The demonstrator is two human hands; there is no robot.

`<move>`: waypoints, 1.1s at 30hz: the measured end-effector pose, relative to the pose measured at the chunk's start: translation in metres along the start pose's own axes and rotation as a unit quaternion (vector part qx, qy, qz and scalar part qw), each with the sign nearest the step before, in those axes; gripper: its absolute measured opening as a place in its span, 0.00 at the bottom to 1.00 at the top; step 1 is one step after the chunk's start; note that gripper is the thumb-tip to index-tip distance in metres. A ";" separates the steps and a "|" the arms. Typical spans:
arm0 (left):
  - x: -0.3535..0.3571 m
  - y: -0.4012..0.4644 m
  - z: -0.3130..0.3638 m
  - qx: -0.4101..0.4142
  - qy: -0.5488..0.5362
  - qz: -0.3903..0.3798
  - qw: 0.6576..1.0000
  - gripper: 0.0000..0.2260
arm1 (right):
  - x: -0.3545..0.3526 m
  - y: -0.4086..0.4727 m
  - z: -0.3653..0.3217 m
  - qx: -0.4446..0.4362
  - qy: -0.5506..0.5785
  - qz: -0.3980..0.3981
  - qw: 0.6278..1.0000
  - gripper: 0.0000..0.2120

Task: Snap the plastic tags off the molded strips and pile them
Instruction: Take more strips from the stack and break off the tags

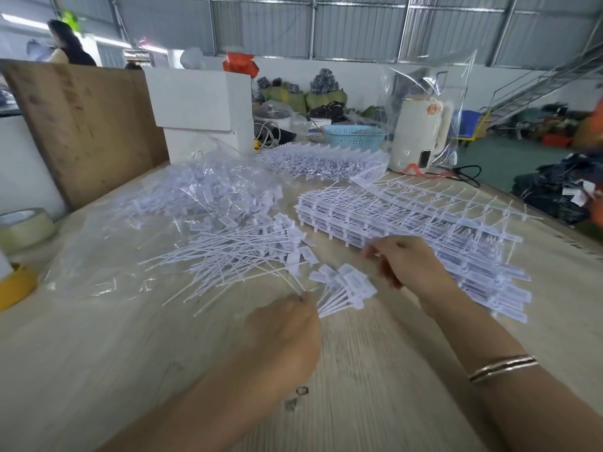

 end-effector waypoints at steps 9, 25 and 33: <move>-0.046 0.018 -0.033 0.126 -0.227 0.128 0.957 0.05 | -0.028 0.008 0.003 -0.071 0.084 0.164 0.980 0.16; -0.035 0.111 -0.124 -0.037 0.046 0.094 0.994 0.27 | 0.000 0.008 0.014 -0.152 -0.028 0.080 0.985 0.16; -0.019 0.021 -0.033 0.178 0.008 0.104 0.978 0.14 | -0.001 0.006 0.017 -0.148 -0.022 0.073 0.986 0.16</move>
Point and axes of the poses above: each hand's wrist, its own y-axis towards the middle knuckle, its own x-axis out of the palm, z = x × y, the point moved 3 cm from there along y, towards the middle knuckle, and after that the axes turned 12 degrees about -x, right-handed, at the moved point
